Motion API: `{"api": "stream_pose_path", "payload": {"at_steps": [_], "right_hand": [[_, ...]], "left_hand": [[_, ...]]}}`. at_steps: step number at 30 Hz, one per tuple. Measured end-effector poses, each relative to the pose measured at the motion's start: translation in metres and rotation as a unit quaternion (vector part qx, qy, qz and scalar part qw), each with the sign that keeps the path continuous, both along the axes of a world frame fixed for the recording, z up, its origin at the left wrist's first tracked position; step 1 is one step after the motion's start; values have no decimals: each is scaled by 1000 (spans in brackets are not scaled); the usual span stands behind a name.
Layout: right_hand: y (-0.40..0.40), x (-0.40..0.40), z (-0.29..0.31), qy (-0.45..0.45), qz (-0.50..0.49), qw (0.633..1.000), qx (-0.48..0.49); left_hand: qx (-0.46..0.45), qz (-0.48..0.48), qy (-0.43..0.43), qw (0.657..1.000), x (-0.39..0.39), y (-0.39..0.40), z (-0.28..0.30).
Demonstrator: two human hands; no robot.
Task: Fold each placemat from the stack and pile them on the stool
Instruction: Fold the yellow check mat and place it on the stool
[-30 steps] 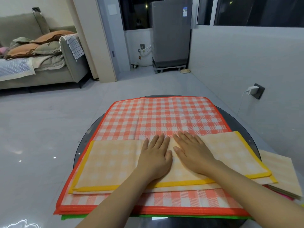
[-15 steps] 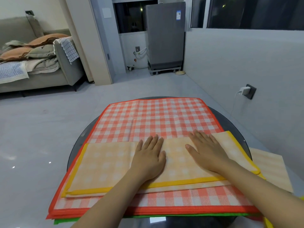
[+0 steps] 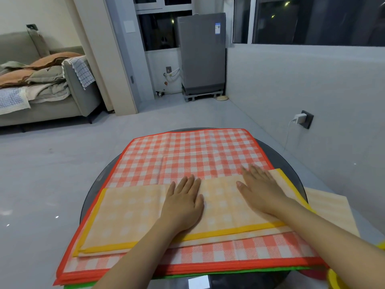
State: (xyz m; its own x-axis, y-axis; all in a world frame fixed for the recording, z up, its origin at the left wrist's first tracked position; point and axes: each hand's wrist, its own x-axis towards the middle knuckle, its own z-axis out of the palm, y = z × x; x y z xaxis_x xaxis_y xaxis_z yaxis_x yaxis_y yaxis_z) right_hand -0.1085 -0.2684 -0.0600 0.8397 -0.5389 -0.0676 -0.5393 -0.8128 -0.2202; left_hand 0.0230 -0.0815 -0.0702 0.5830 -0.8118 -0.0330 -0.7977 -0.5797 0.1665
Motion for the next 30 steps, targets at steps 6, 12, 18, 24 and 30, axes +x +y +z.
{"api": "stream_pose_path", "payload": {"at_steps": [6, 12, 18, 24, 30], "right_hand": [[47, 36, 3, -27, 116, 992, 45], [59, 48, -8, -16, 149, 989, -14], [61, 46, -6, -3, 150, 989, -4], [63, 48, -5, 6, 143, 990, -8], [77, 55, 0, -31, 131, 990, 30]], "left_hand": [[-9, -2, 7, 1000, 1, -1, 0], [-11, -32, 6, 999, 12, 15, 3], [5, 50, -4, 999, 52, 72, 0], [33, 142, -3, 989, 83, 127, 1], [10, 169, 9, 986, 95, 127, 11]]}}
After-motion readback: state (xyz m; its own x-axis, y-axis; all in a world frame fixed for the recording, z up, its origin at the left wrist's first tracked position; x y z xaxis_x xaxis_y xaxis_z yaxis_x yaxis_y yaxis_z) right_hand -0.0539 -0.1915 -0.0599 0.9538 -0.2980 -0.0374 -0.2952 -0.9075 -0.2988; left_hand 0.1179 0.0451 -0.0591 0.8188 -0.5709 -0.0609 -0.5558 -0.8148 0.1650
